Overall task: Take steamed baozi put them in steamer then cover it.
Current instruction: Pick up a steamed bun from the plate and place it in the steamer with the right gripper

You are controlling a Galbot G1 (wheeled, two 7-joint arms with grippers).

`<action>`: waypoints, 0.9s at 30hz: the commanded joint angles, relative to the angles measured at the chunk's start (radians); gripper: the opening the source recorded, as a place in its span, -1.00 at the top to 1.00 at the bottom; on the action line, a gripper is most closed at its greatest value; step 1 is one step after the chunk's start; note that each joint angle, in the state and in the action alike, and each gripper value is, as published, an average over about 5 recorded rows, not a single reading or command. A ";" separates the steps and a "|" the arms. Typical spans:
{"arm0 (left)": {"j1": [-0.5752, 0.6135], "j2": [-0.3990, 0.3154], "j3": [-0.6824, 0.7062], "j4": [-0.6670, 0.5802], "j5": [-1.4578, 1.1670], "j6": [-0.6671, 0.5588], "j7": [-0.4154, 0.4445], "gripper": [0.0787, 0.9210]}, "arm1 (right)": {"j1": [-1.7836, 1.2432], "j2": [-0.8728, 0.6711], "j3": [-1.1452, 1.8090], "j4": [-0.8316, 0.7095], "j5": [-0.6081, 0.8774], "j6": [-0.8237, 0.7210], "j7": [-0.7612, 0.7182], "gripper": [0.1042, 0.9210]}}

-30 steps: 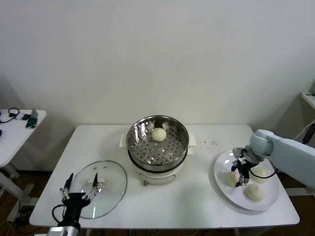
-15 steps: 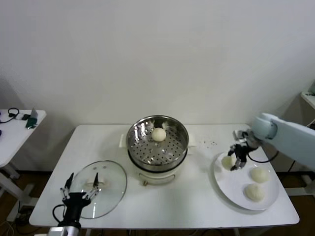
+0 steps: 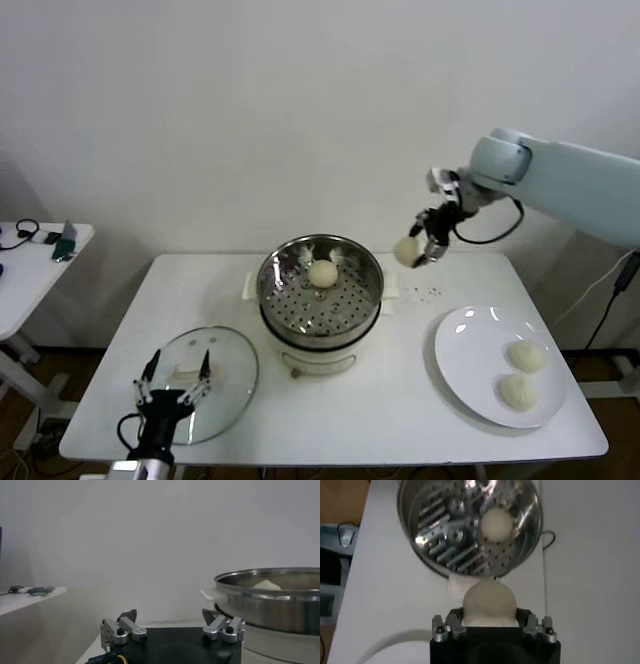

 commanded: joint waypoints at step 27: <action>-0.018 0.014 -0.014 -0.016 0.007 0.008 -0.011 -0.77 | -0.248 0.550 -0.049 -0.267 -0.042 -0.061 0.049 -0.43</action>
